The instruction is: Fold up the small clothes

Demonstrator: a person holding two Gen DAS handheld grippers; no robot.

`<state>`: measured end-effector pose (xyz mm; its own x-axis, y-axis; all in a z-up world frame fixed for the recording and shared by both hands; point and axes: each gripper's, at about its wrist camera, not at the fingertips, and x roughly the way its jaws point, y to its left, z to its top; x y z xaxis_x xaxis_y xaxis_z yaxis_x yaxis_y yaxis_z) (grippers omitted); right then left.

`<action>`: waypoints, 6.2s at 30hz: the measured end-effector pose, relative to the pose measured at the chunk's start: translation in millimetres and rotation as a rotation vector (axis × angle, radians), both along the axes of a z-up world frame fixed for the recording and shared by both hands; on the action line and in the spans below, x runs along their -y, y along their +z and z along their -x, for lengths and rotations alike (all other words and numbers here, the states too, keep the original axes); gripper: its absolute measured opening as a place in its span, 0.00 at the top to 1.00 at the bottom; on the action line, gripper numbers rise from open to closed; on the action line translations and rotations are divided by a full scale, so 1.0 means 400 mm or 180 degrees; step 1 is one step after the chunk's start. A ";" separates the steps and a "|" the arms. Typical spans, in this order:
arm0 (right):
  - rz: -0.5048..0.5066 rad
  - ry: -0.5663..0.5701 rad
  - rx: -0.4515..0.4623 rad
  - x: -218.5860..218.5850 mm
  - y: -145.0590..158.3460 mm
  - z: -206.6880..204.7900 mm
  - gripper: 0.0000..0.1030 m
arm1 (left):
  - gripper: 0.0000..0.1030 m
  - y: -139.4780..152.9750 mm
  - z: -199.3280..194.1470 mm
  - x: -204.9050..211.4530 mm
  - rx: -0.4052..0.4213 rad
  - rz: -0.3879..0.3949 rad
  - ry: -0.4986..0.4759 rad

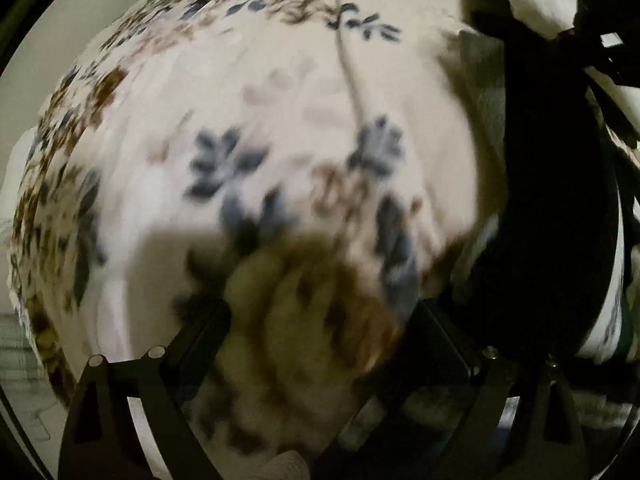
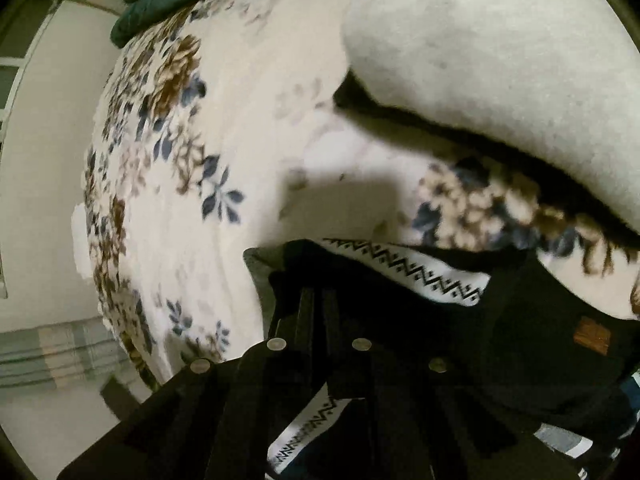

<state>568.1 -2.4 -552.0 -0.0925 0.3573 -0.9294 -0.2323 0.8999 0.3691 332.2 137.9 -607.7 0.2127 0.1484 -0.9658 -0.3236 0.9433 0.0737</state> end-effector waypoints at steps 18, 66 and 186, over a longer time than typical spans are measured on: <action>0.0424 -0.1565 0.0283 0.613 0.189 0.255 0.45 | 0.08 0.171 -0.270 0.047 0.0546 0.0245 -0.0427; 0.0682 -0.2468 0.0580 0.852 0.156 0.504 0.74 | 0.07 0.158 -0.244 0.218 0.0561 -0.0268 -0.1044; -0.0385 -0.1695 0.0015 1.264 -0.059 0.253 0.95 | 0.54 -0.091 0.554 1.097 -0.0206 -0.0127 -0.1422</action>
<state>467.1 -508.0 -575.7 0.1345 0.4581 -0.8787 0.2420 0.8447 0.4774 110.8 -301.0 -644.0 0.2038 0.0931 -0.9746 0.1212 0.9854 0.1195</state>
